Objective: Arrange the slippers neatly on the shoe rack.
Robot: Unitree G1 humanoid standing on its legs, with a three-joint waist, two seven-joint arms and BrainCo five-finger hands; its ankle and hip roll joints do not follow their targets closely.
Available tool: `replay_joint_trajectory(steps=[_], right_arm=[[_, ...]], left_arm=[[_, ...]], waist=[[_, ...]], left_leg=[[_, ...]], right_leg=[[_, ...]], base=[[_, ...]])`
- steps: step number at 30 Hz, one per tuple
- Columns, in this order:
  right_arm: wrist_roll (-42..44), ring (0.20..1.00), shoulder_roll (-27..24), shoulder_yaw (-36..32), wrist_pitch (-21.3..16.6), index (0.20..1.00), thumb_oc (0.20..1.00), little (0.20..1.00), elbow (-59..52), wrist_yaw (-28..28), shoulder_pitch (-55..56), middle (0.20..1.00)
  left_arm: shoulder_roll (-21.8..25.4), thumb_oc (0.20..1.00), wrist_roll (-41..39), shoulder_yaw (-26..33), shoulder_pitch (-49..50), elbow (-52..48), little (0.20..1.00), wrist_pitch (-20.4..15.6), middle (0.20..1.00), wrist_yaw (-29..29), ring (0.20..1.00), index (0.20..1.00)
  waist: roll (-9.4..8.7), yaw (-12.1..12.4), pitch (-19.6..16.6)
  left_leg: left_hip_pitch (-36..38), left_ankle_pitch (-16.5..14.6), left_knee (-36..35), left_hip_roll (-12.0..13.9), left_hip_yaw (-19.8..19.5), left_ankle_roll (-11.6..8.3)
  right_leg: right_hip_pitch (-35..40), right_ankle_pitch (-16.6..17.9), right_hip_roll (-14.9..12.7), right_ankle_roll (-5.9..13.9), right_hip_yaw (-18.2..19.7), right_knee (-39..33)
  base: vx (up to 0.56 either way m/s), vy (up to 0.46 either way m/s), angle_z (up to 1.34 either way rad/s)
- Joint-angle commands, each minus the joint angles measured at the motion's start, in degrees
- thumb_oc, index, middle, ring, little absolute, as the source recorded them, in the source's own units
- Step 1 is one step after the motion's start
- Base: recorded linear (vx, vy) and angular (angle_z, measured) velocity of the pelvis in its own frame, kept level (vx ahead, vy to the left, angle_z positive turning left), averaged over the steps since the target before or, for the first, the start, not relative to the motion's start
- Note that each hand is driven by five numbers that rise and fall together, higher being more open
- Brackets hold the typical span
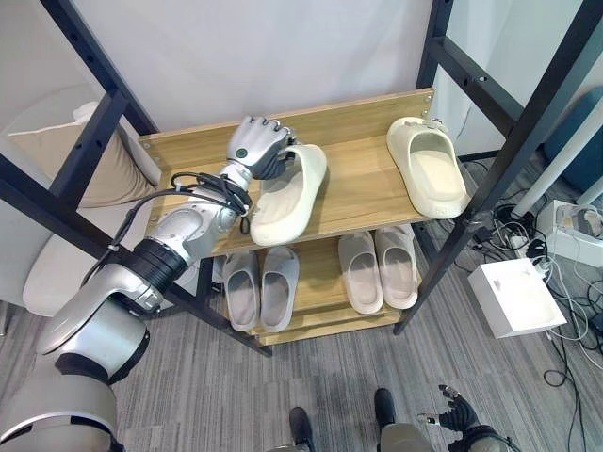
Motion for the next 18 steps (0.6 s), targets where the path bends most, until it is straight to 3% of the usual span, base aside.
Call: replay_joint_trajectory(steps=[1, 8, 15, 18], right_arm=[[2.0, 1.0, 0.1, -0.1, -0.1, 1.0, 1.0, 1.0, 0.1, -0.6, -1.0, 1.0], [3.5, 1.0, -0.4, -0.6, 0.0, 1.0, 1.0, 1.0, 1.9, -1.6, -1.5, 1.0], [5.2, 1.0, -1.4, -2.4, -0.5, 1.0, 1.0, 1.0, 3.1, -3.2, -0.8, 1.0], [5.4, 1.0, -1.6, -2.6, -0.5, 1.0, 1.0, 1.0, 3.2, -3.4, -0.9, 1.0]], left_arm=[[-0.8, 0.2, 1.7, 1.2, -8.3, 6.3, 0.2, -0.1, 0.2, 0.5, 0.2, 0.2], [-6.4, 0.2, 1.5, -3.2, -12.8, 15.4, 0.2, 0.4, 0.2, 0.3, 0.2, 0.2], [-12.6, 0.2, -0.6, -5.9, -17.2, 28.6, 0.2, 2.0, 0.2, 1.1, 0.2, 0.2], [-13.2, 0.2, -1.2, -6.1, -17.9, 30.3, 0.2, 2.1, 0.2, 1.3, 0.2, 0.2]], waist=[[-0.88, -0.3, -0.5], [-0.25, -2.0, -0.8], [1.19, -5.3, -0.8], [1.4, -5.6, -0.7]], left_leg=[[4.7, -4.9, 0.0, 1.2, -0.6, -3.3], [5.0, -4.8, 0.0, 1.7, 0.7, -3.43], [4.9, -4.6, 0.0, 2.2, 2.4, -3.78], [4.8, -4.6, 0.0, 2.3, 2.6, -3.85]], right_leg=[[4.0, -5.8, -1.4, 4.59, -1.5, 0.1], [3.2, -5.5, -1.0, 4.5, 0.0, 0.1], [1.8, -5.3, -0.5, 4.35, 1.8, 0.1], [1.5, -5.2, -0.5, 4.35, 1.9, 0.1]], base=[[-0.01, -0.035, 0.03], [0.0, -0.012, -0.07], [0.02, -0.012, -0.13], [0.01, -0.006, -0.16]])
